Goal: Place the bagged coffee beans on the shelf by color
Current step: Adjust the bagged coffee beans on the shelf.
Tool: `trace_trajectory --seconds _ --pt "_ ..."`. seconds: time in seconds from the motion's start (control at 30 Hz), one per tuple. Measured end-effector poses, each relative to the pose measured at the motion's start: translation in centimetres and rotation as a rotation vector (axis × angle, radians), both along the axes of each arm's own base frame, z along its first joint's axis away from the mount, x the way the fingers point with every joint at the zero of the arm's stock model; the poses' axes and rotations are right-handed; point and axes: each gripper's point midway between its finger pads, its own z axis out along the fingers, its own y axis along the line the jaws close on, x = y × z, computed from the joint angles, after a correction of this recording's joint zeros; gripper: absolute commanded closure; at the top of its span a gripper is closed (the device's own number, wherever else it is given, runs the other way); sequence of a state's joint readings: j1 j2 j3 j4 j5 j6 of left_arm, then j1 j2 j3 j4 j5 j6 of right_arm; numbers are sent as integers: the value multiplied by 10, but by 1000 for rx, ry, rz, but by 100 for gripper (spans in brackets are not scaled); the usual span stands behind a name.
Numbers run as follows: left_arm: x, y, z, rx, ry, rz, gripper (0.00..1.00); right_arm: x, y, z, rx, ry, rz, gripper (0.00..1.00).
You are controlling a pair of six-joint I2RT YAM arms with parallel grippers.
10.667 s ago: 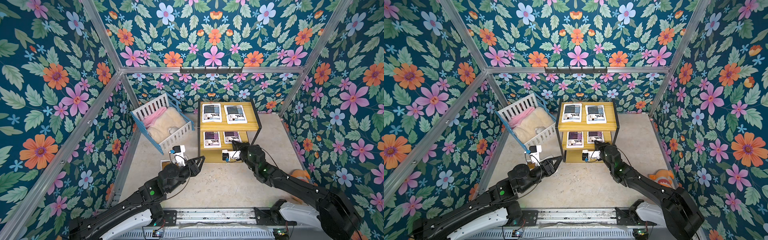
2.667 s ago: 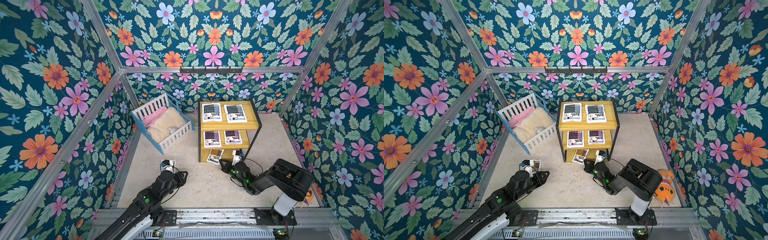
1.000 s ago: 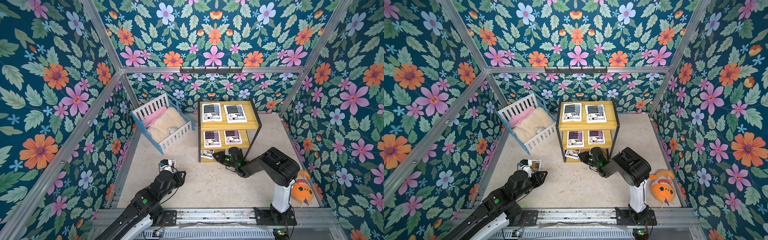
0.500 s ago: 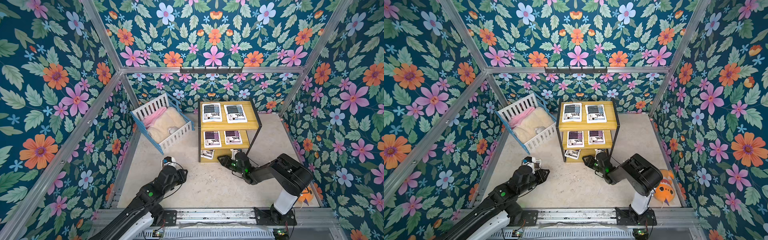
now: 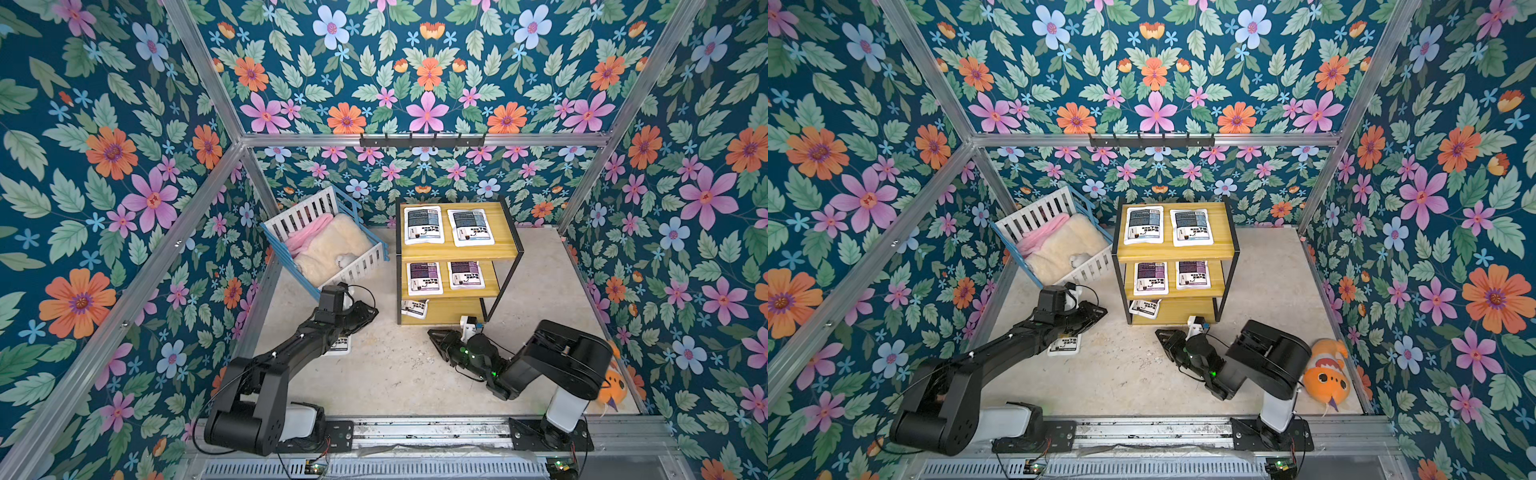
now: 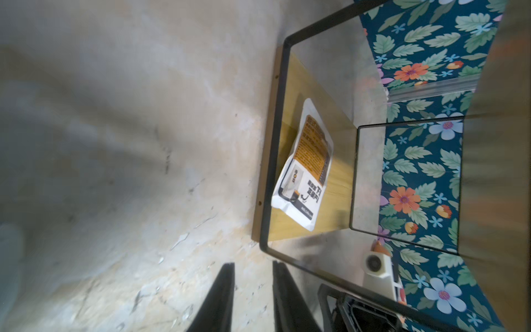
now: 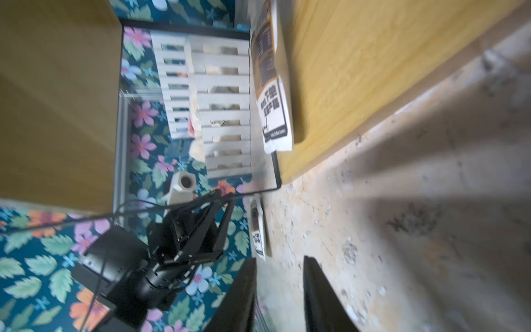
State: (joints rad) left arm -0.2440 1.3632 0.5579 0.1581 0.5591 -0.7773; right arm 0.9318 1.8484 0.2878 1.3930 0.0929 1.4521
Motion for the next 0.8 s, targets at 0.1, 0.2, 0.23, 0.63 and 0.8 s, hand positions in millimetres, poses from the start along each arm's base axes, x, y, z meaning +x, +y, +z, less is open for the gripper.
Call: trace_trajectory --seconds 0.1,0.2,0.23,0.63,0.8 --pt "4 -3 8 -18 -30 -13 71 14 0 6 64 -3 -82 72" --pt "6 -3 18 -10 -73 -24 71 28 4 31 107 -59 -131 73" --pt "5 -3 19 -6 -80 -27 71 32 5 38 114 -76 -144 73" --pt "-8 6 18 44 -89 -24 71 60 10 14 -19 -15 -259 57" --pt "-9 9 20 60 -91 -16 70 66 12 2 -55 2 -274 57"
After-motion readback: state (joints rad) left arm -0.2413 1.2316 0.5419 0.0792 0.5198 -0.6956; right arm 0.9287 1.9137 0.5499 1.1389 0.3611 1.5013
